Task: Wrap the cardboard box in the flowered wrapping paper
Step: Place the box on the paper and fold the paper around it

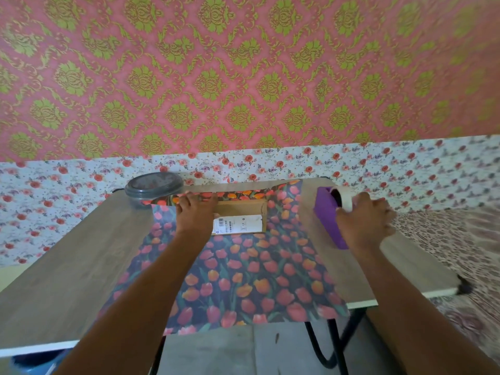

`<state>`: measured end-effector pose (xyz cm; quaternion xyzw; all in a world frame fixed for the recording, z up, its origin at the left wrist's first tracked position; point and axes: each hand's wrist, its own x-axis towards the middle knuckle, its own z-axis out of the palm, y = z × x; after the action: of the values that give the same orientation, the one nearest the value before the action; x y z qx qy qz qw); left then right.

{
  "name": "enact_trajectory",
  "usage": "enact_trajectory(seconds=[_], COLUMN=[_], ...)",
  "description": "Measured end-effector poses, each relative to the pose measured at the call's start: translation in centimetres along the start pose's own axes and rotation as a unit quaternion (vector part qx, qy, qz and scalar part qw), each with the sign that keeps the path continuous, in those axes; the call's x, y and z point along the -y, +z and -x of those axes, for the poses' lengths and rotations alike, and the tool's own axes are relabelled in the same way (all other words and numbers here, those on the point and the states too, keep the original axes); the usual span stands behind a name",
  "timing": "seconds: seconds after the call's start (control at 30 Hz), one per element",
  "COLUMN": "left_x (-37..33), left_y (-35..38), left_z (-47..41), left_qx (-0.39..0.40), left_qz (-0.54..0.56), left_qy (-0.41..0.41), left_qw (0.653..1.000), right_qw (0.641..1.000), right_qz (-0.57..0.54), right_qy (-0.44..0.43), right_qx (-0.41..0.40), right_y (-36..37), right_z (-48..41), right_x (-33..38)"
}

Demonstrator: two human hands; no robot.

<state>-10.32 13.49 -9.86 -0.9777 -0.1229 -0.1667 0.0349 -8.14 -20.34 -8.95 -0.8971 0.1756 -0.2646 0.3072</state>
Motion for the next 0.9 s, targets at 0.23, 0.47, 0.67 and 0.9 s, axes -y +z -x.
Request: enact_trajectory(seconds=[0.23, 0.47, 0.67, 0.9], left_x=[-0.3, -0.4, -0.2, -0.5], left_y=[-0.4, -0.1, 0.0, -0.2], left_z=[0.3, 0.1, 0.1, 0.2], left_qx=[-0.01, -0.006, -0.011, -0.001], left_qz=[-0.033, -0.034, -0.045, -0.06], left_qy=[0.004, 0.004, 0.007, 0.005], left_qw=[0.999, 0.999, 0.999, 0.998], right_qw=[0.923, 0.921, 0.943, 0.96], right_qz=[-0.253, -0.267, -0.247, -0.247], right_qy=[0.164, 0.185, 0.154, 0.119], right_qx=[0.237, 0.216, 0.161, 0.05], right_y=[-1.6, -1.4, -0.6, 0.3], right_z=[-4.3, -6.3, -5.6, -4.2], right_x=[-3.1, -2.2, -2.0, -2.5])
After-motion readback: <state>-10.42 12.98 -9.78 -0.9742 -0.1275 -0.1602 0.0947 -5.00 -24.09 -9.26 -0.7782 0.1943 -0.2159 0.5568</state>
